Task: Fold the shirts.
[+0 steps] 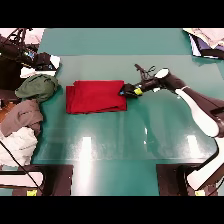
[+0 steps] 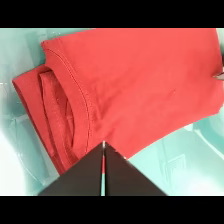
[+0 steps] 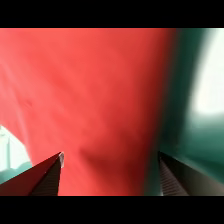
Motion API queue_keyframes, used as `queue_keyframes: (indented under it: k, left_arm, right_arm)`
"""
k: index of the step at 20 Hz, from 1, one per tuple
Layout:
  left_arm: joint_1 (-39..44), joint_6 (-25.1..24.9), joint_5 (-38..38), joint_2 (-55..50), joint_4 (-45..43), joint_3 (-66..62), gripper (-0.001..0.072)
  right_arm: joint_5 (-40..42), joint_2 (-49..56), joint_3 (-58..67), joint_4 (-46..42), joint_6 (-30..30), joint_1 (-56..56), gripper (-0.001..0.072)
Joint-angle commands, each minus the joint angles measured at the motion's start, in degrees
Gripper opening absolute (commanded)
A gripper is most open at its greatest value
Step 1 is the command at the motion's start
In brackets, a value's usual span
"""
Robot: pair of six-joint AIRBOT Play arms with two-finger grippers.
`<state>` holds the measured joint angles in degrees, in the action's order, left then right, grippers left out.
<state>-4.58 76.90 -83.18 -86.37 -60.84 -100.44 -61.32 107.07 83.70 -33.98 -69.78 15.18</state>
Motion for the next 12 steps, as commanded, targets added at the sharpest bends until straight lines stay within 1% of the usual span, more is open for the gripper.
queue_keyframes:
  k: [1, 2, 3, 4, 5, 8, 10, 12]
  left_arm:
    - [0.02, -0.17, -0.35, 0.0, -0.02, 0.02, 0.0026]
    - [0.02, -0.7, -0.55, 0.0, -0.02, 0.02, 0.0026]
    - [0.02, -0.81, -0.68, 0.0, -0.02, 0.02, 0.0025]
    - [0.02, -0.83, -0.83, 0.0, -0.02, 0.02, 0.0026]
    - [0.02, -0.83, -0.94, 0.0, -0.02, 0.02, 0.0025]
    - [0.02, -0.85, -1.49, 0.0, -0.02, 0.02, 0.0026]
    - [0.02, -0.87, -1.86, 0.0, -0.04, 0.02, 0.0026]
    - [0.02, -0.87, -1.86, 0.0, -0.04, 0.02, 0.0026]
  right_arm:
    - [0.63, 5.86, 6.27, 4.57, 0.26, 3.98, 0.055]
    - [1.01, 6.91, 7.8, 4.48, 0.28, 4.94, 0.0467]
    - [1.36, 7.61, 8.9, 4.42, 0.46, 5.68, 0.0286]
    - [1.49, 7.87, 9.57, 4.42, 1.68, 5.97, 0.0135]
    - [1.31, 7.85, 10.01, 4.33, 3.39, 6.32, 0.0015]
    - [-2.73, 6.05, 11.04, 3.93, 4.15, 5.14, 0.0015]
    - [-3.13, 0.83, 8.13, 1.86, 4.2, 2.95, 0.0014]
    - [-1.75, -6.51, 2.23, -2.16, 4.13, -1.05, 0.0015]
